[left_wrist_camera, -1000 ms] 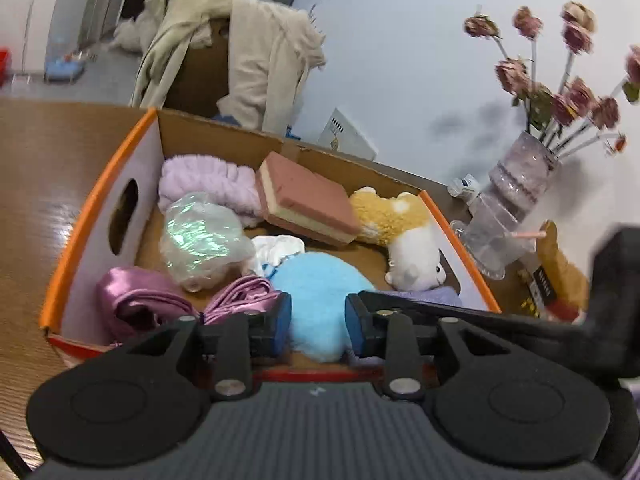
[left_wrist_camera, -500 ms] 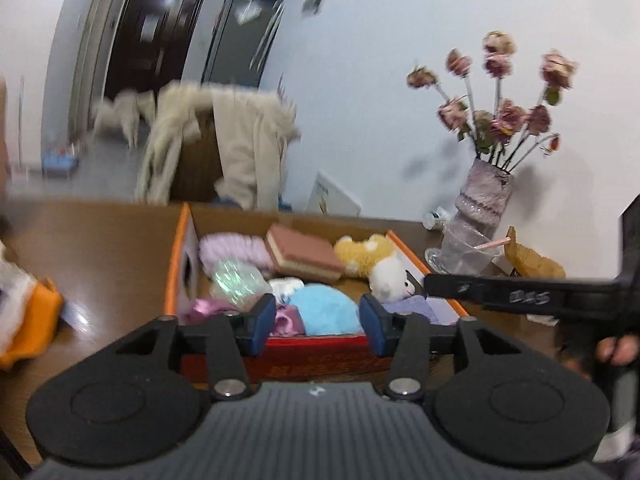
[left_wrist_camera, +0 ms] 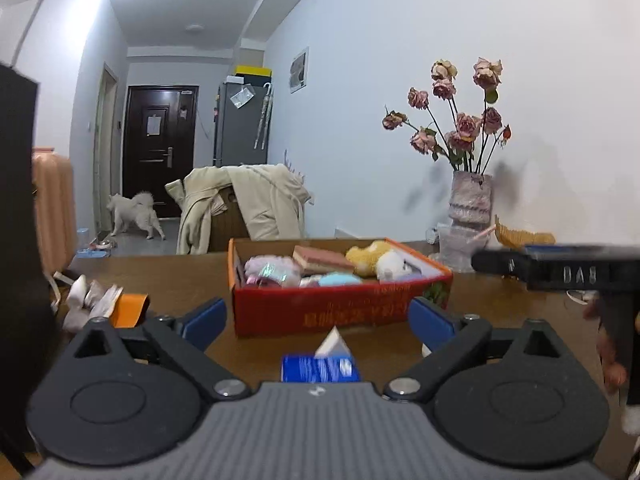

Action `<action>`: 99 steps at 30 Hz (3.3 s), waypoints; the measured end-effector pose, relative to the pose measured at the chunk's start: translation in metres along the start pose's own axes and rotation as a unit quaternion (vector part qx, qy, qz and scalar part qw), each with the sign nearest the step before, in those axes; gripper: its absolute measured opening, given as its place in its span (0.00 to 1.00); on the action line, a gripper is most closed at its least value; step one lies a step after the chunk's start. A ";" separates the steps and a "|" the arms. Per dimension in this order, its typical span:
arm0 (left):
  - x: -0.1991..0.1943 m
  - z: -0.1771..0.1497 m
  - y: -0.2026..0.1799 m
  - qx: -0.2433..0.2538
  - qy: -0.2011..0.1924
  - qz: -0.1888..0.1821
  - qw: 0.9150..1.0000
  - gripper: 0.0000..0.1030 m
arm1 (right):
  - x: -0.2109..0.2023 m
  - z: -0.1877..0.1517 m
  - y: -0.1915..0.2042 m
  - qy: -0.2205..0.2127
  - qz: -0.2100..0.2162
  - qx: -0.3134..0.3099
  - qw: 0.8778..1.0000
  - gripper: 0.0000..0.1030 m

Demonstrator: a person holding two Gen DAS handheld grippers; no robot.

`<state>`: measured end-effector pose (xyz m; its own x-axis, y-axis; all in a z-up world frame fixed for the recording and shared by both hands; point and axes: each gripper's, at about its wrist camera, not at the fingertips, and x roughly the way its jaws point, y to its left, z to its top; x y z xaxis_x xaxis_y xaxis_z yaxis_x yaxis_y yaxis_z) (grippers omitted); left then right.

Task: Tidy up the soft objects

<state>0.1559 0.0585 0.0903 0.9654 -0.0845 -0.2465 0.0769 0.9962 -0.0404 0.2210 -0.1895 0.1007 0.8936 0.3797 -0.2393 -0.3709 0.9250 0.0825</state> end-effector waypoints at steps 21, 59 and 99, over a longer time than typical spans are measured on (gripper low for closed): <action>0.036 -0.019 -0.014 -0.008 0.069 0.007 0.998 0.98 | -0.003 -0.043 -0.008 0.065 -0.021 -0.005 0.998 0.86; 0.146 0.027 -0.040 -0.024 0.125 0.006 0.992 0.19 | 0.084 -0.023 -0.057 0.139 0.020 -0.003 0.990 0.54; 0.194 0.121 0.028 -0.028 0.110 0.028 0.993 0.75 | 0.159 0.108 -0.093 0.101 0.010 0.006 0.995 0.82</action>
<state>0.3757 0.0722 0.1582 0.8900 -0.0380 -0.4543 0.0051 0.9973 -0.0735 0.4246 -0.2135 0.1600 0.8168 0.3880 -0.4269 -0.3836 0.9180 0.1003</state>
